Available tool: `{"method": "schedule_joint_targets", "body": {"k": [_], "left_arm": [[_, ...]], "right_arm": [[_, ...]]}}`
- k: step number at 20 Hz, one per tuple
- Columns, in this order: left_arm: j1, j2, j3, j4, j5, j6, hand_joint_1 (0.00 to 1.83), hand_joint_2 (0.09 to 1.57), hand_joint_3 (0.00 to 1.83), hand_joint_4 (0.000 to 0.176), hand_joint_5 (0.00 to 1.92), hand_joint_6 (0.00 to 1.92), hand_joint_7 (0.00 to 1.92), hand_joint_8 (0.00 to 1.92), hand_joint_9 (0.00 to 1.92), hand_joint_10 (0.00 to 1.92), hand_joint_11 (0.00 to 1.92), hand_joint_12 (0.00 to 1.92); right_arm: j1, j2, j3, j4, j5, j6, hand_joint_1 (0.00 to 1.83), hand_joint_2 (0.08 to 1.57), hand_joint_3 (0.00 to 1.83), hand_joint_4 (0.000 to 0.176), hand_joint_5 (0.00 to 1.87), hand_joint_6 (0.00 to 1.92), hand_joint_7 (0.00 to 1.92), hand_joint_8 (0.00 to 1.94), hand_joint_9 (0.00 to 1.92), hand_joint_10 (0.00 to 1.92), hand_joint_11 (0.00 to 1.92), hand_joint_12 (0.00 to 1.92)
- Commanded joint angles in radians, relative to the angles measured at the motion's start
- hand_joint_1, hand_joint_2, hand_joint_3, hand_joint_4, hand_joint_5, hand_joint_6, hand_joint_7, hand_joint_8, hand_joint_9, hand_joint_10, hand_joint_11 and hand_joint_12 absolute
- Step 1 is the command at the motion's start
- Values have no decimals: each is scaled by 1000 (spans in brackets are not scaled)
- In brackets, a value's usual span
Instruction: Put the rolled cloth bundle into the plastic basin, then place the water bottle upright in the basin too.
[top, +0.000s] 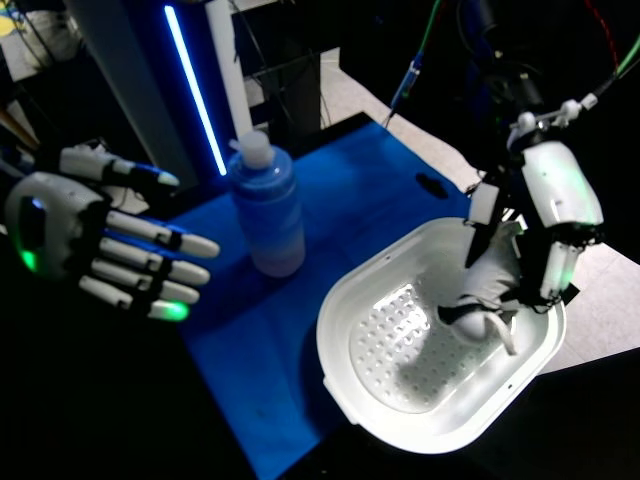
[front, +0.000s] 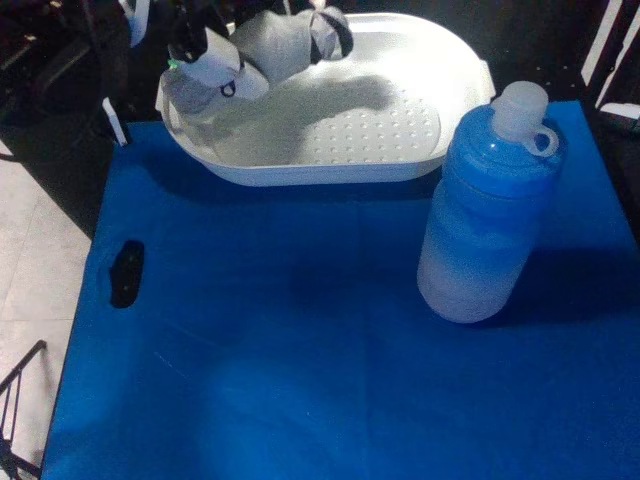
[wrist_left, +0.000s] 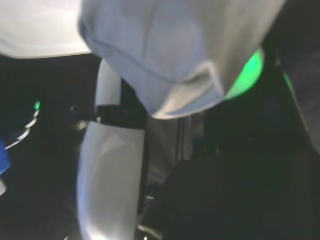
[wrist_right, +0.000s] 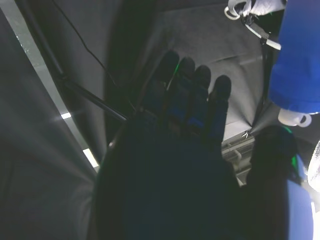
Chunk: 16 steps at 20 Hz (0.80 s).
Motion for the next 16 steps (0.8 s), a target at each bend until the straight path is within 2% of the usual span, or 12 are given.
{"method": "schedule_joint_targets", "body": {"k": [1,4,5,6,7,8,9,10,11,13,14,16], "left_arm": [[-7,-5,9,-15,-114,-15,1194,1233,1,176,695,1921,924,1921,1133,1921,1285,1921],[-6,-19,29,-15,-94,-16,1023,1189,0,127,682,1862,784,1921,1008,1921,1168,1921],[-6,-22,33,-14,-92,-16,932,1169,0,76,694,1591,696,1827,913,1921,1087,1921],[-6,-23,35,-14,-90,-16,936,1187,5,156,781,1327,607,1819,875,1921,1064,1921],[-6,-24,37,-12,-88,-16,947,1189,0,175,816,1259,548,1862,838,1921,1041,1921],[-6,-24,38,-11,-86,-16,929,1203,1,176,783,1280,469,1635,653,1856,819,1921],[-6,-24,38,-10,-86,-16,835,1119,0,93,591,773,444,1132,474,1380,384,1700],[-6,-24,38,-9,-86,-16,755,1066,0,77,631,174,516,583,451,840,139,1439],[-7,-24,37,-7,-88,-17,710,1049,1,88,609,46,551,336,471,578,84,1327],[-8,-18,26,2,-100,-19,538,1016,0,170,238,0,278,1,290,13,0,747],[-9,11,-10,22,-117,-20,343,1001,0,176,55,0,62,0,70,0,0,281],[-10,51,-54,45,-140,-20,274,982,0,176,2,0,2,0,2,0,0,78]], "right_arm": [[11,2,6,-4,122,13,0,1446,0,37,340,2,292,1,260,1,0,592],[11,-1,7,-4,122,14,0,1457,2,49,345,1,292,0,241,0,0,528],[11,-2,8,-4,122,15,0,1453,0,45,343,1,291,0,243,2,0,524],[11,-3,8,-4,122,15,0,1448,0,48,344,1,293,1,247,3,0,522],[11,-4,8,-4,122,16,0,1447,0,47,345,1,296,1,253,4,0,539],[11,-5,8,-5,122,17,0,1443,0,51,348,2,298,2,255,4,0,545],[11,-6,8,-5,122,17,0,1439,0,58,351,3,301,3,252,2,0,542],[11,-6,8,-5,122,18,0,1440,0,61,352,3,301,2,251,1,0,543],[11,-7,8,-5,122,19,0,1441,0,60,353,3,301,2,250,1,0,542],[11,-7,8,-5,122,22,2,1441,0,54,357,3,303,2,249,1,0,536],[11,-7,7,-4,122,29,14,1439,0,54,360,2,308,2,258,3,0,549],[11,-7,6,-4,122,40,37,1431,0,56,360,1,305,0,262,2,0,552]]}}
